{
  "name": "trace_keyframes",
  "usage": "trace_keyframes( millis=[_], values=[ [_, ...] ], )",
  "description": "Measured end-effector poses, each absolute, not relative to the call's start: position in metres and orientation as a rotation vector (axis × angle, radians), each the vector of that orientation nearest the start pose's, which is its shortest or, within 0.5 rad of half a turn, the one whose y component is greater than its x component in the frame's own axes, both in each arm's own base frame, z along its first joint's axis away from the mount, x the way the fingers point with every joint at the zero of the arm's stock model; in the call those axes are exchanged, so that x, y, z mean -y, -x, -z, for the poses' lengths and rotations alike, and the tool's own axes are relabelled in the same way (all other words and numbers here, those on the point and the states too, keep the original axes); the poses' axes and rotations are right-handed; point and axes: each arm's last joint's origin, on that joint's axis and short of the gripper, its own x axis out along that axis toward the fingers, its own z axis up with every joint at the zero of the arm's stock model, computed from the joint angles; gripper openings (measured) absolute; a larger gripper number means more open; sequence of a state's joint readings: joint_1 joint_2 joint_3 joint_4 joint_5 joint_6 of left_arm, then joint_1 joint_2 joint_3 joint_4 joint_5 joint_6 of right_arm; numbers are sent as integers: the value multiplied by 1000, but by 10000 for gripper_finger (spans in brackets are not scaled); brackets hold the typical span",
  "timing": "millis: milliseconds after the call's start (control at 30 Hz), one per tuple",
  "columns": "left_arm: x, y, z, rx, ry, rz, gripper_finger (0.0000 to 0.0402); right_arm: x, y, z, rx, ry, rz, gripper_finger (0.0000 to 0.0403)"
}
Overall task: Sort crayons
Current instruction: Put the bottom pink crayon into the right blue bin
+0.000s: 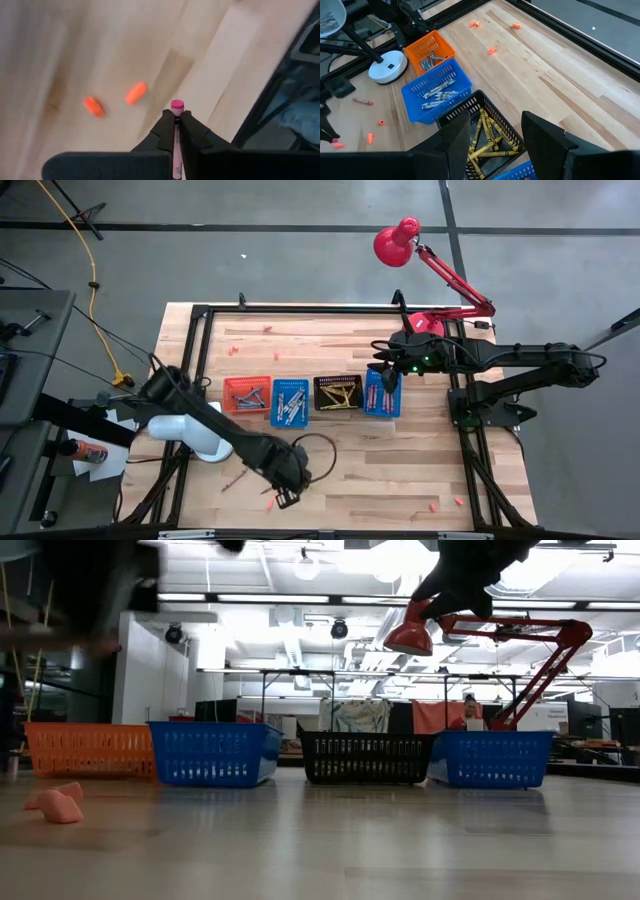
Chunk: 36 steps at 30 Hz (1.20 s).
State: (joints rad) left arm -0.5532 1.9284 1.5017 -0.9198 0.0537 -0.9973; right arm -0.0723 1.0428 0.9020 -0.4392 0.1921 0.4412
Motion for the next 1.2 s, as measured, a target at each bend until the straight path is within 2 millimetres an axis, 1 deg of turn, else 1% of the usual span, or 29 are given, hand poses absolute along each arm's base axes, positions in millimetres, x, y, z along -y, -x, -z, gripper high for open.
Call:
trace_keyframes(
  millis=[167, 400, 533, 700, 800, 900, 1067, 1133, 1200],
  values=[
    [179, -328, -247, -1217, 426, -148, 1, 21, -217, -303, -520, -391, 381, 172],
    [151, -339, -303, -790, 238, -118, 1, 21, -217, -303, -518, -406, 386, 172],
    [129, -340, -327, -631, 180, -206, 1, 21, -217, -303, -522, -419, 390, 172],
    [101, -337, -344, -547, 114, -333, 1, 20, -217, -303, -528, -431, 364, 172],
    [84, -331, -341, -491, 144, -360, 0, 19, -217, -303, -536, -436, 330, 172],
    [68, -321, -328, -401, 222, -317, 0, 19, -217, -303, -542, -441, 307, 172],
    [36, -291, -307, -219, 332, -273, 0, 17, -219, -305, -519, -449, 286, 172],
    [21, -278, -301, -159, 343, -261, 0, 15, -225, -308, -464, -454, 266, 172],
    [7, -267, -299, -97, 344, -219, 0, 14, -234, -312, -384, -482, 241, 172]
  ],
)
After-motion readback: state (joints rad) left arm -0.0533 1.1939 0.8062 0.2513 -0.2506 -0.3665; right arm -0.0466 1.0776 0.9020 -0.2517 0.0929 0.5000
